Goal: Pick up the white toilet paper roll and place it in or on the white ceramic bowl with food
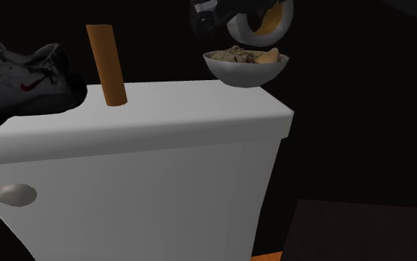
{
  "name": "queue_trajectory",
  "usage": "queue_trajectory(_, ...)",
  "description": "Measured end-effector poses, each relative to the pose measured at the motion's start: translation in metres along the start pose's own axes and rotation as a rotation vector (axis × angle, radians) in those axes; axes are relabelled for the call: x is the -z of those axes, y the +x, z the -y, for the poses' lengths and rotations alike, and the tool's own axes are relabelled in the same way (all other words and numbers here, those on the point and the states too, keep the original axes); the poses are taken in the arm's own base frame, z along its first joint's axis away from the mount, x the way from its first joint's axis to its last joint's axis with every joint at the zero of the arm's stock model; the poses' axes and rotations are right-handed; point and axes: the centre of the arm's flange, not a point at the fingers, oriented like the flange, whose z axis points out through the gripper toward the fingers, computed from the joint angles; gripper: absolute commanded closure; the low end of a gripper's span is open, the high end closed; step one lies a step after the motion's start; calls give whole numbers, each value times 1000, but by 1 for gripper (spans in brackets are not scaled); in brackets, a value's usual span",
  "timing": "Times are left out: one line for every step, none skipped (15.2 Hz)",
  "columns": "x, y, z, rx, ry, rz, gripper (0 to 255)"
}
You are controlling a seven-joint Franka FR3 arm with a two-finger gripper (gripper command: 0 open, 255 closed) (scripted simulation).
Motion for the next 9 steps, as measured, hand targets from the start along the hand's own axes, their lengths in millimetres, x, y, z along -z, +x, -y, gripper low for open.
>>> queue_trajectory(12, 2, -1, 0, 0, 0, 0)
queue_trajectory(23, 2, 0, 0, 1, 0, 0)
queue_trajectory(28, 2, 1, 0, 1, -1, 0)
queue_trajectory(31, 1, 0, 0, 0, 0, 0)
queue_trajectory(32, 1, 0, 0, 0, 0, 0)
queue_trajectory(33, 1, 0, 0, 0, 0, 0)
queue_trajectory(33, 1, 0, 0, 0, 0, 0)
queue_trajectory(33, 1, 0, 0, 0, 0, 0)
queue_trajectory(33, 1, 0, 0, 0, 0, 0)
